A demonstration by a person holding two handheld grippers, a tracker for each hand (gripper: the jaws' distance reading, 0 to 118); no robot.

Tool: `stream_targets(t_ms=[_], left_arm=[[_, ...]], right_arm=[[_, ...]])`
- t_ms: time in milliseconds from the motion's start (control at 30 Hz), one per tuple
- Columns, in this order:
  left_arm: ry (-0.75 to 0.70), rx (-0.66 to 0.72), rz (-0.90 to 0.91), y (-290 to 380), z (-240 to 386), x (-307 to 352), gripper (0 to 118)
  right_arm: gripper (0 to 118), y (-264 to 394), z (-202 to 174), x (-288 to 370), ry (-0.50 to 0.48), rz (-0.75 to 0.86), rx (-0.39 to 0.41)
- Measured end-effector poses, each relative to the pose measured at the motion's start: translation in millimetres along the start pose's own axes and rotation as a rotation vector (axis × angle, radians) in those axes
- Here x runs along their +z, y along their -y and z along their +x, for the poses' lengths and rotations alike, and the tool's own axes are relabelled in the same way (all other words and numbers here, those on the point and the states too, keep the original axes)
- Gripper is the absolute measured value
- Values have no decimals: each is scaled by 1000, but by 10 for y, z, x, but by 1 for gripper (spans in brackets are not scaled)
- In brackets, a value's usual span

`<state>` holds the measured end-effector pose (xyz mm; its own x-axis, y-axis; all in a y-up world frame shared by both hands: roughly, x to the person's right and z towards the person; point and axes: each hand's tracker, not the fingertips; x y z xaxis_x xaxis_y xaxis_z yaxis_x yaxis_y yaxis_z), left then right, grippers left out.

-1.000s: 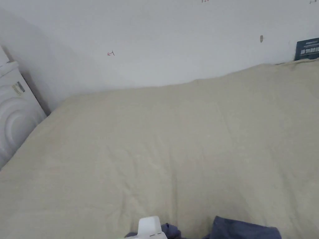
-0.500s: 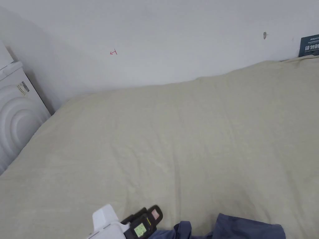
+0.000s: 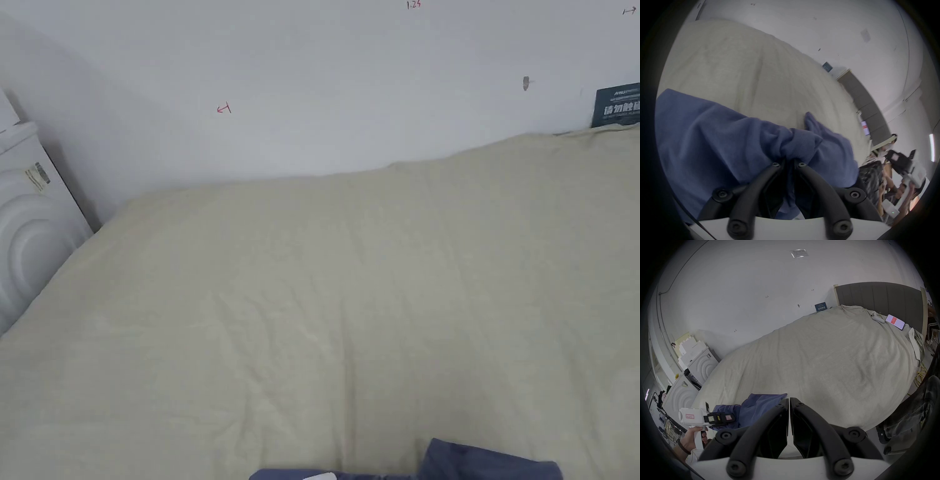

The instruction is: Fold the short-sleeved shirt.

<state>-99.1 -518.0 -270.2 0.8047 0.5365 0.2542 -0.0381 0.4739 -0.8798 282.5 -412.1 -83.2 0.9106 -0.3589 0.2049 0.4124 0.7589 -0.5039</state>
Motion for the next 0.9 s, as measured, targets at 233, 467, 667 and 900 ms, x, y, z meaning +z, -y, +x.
stream_targets(t_ms=[233, 467, 667, 900], left_arm=[[-28, -43, 12, 45, 48, -58, 10], [74, 16, 177, -62, -33, 721, 12], [24, 152, 338, -186, -815, 1411, 118], [136, 430, 221, -77, -1582, 935, 115]], right_arm=[[1, 21, -61, -27, -21, 6, -9], [1, -118, -256, 67, -81, 58, 99], [1, -186, -408, -9, -143, 37, 143], [1, -114, -406, -21, -142, 7, 131]])
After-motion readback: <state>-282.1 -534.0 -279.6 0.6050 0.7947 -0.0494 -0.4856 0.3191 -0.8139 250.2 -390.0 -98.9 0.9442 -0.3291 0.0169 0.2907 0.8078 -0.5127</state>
